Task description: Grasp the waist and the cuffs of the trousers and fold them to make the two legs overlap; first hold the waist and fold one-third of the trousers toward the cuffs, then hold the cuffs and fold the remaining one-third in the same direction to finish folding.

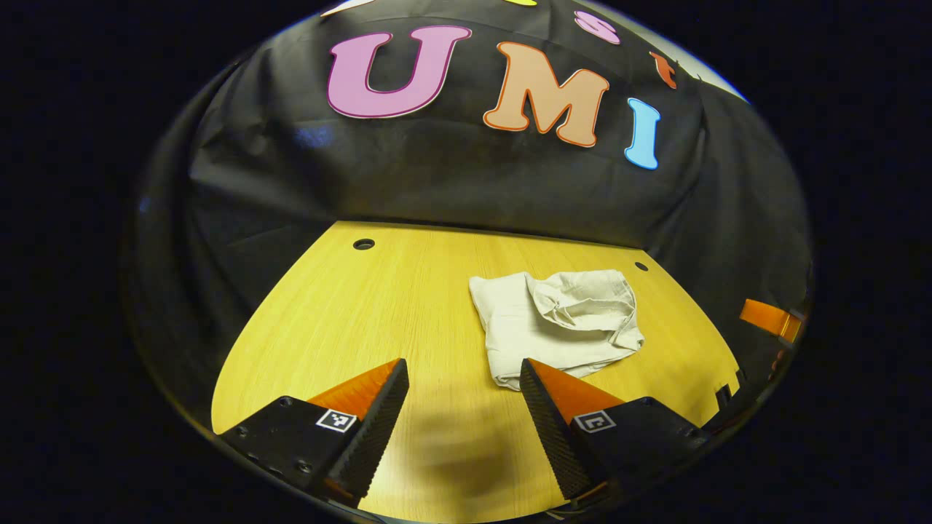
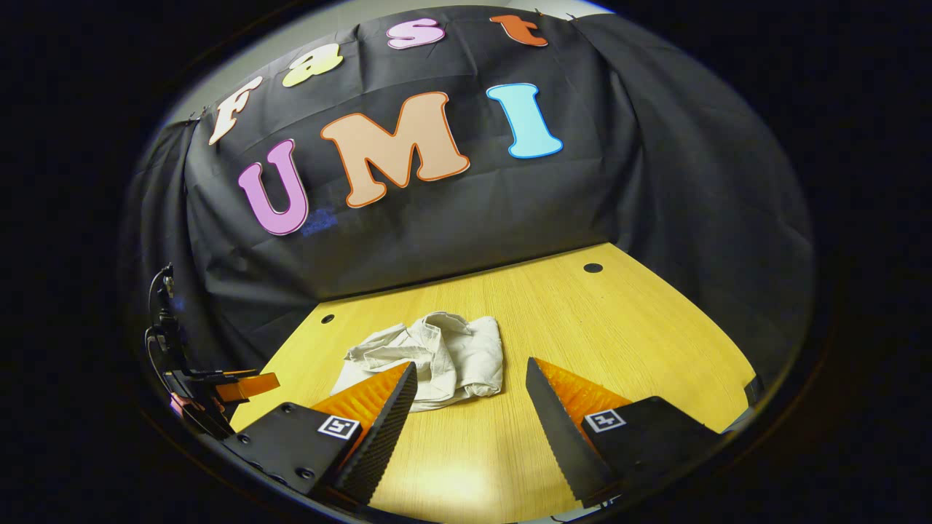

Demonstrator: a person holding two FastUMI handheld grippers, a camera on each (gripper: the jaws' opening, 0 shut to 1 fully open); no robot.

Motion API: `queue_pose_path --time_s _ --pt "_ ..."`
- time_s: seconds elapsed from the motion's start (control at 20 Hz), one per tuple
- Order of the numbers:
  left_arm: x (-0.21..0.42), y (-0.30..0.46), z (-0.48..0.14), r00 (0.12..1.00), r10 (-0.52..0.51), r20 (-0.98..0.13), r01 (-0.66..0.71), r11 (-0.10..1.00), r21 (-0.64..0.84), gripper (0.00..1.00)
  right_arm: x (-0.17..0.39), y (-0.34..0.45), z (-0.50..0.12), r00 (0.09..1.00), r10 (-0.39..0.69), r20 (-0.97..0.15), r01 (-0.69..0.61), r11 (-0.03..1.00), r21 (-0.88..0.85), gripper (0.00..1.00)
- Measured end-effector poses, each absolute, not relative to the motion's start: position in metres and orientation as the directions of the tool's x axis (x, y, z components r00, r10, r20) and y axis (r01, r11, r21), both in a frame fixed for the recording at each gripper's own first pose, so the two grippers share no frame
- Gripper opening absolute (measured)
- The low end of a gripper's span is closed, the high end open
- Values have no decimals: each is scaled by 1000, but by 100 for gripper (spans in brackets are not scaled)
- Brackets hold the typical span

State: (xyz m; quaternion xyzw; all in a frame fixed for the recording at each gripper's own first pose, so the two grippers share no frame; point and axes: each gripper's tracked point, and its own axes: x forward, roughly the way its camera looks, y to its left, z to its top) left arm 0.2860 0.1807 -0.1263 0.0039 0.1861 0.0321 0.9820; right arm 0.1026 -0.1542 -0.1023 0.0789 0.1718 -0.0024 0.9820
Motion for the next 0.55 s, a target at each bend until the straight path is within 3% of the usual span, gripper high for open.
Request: queue_pose_path --time_s 0.55 --pt "284 159 -128 927 87 -364 -73 996 52 92 80 -183 -94 945 38 -324 9 990 143 96"
